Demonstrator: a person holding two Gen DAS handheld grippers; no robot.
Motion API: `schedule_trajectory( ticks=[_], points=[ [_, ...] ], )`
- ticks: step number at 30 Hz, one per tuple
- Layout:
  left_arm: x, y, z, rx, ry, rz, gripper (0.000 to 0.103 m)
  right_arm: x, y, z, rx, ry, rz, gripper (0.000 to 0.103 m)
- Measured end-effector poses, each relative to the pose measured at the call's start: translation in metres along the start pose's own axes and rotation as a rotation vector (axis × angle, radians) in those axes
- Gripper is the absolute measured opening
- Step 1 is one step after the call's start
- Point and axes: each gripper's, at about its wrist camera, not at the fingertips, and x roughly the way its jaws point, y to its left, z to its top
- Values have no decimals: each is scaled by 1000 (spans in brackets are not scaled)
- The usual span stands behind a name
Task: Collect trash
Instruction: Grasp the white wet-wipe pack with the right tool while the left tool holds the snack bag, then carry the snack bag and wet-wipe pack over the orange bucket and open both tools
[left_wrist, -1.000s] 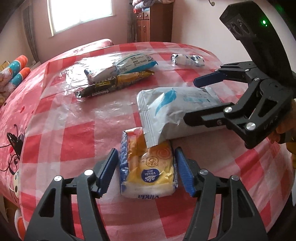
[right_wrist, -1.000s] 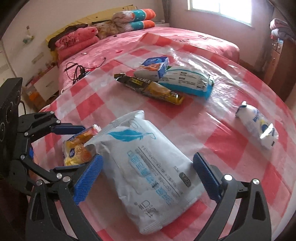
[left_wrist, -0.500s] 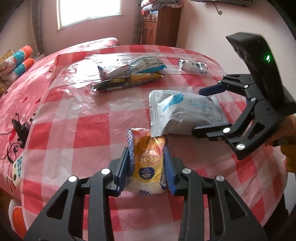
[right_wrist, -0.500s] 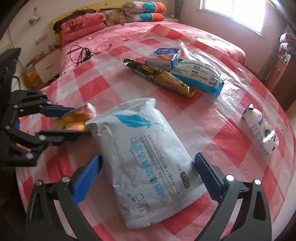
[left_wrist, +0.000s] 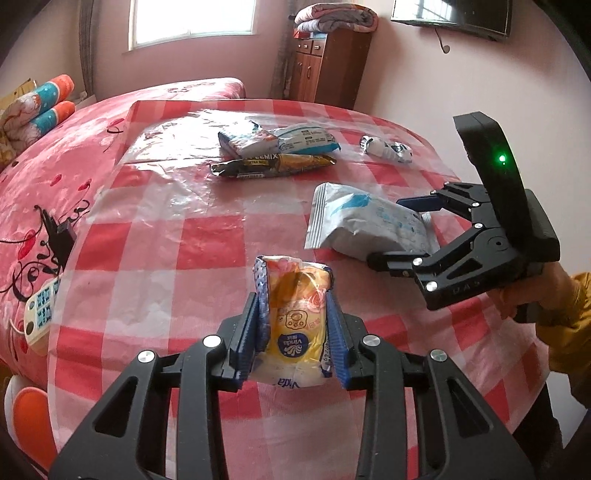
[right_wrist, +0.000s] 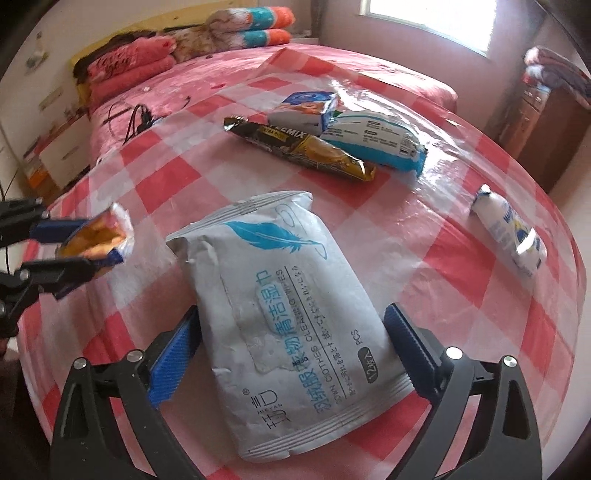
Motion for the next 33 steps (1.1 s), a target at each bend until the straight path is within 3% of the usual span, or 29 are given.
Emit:
schedule_trajectory(
  ticks=[17, 26, 33],
  points=[
    [-34, 26, -23, -69, -45, -32, 37, -24, 11, -22, 262, -56, 11, 87],
    [-53, 38, -35, -97, -75, -39, 37, -41, 25, -27, 362, -92, 107, 87],
    [-76, 57, -47, -137, -112, -22, 37, -47, 61, -10, 360, -94, 232, 87]
  ],
)
